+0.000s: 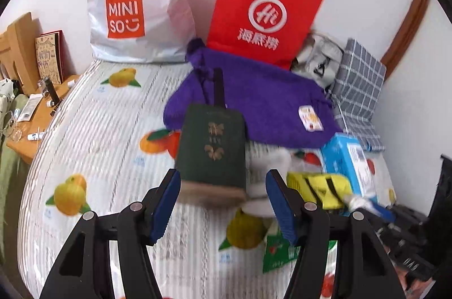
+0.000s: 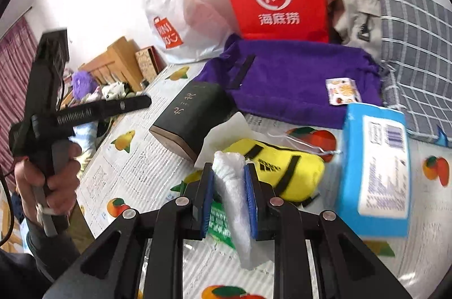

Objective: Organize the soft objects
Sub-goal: 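Grasp the white cloth with the right gripper while the left grasps the green pouch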

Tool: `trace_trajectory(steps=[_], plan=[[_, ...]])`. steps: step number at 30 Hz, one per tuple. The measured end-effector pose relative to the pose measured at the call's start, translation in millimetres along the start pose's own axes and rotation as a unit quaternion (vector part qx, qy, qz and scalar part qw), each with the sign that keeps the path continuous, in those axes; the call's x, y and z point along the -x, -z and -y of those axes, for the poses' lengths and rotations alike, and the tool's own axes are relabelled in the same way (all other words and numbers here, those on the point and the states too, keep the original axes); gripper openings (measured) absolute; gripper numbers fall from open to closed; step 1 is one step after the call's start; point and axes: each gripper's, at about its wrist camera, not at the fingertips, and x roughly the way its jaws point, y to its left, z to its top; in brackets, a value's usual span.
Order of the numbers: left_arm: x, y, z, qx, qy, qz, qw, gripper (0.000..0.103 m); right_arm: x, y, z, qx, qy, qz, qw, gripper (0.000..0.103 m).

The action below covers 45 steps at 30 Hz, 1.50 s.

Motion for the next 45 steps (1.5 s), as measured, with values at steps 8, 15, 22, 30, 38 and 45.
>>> trace_trajectory(steps=[8,15,22,30,38,45], plan=[[-4.9,44.8,25.4,-0.019,0.013,-0.031,0.9993,0.061,42.4,34.5,12.6,-0.021,0.041,0.034,0.998,0.021],[-5.0,67.5,69.1,-0.077,0.03,-0.042,0.9957,0.068,58.0,69.5,32.9,-0.047,0.071,0.034,0.996,0.021],[-14.4,93.6,109.4,-0.206,-0.057,-0.03,0.9764,0.078,68.8,99.8,55.5,-0.072,0.082,0.034,0.993,0.022],[-20.2,111.1,143.1,-0.336,-0.054,-0.027,0.9398,0.078,74.7,121.2,81.7,-0.102,0.09,0.033,0.99,0.022],[-47.3,117.1,157.1,-0.395,-0.083,-0.021,0.9148,0.077,63.6,130.6,96.4,-0.12,0.105,0.017,0.987,0.022],[-36.7,113.4,142.9,-0.343,-0.016,-0.039,0.9384,0.034,53.2,132.3,94.0,-0.118,0.109,0.006,0.987,0.022]])
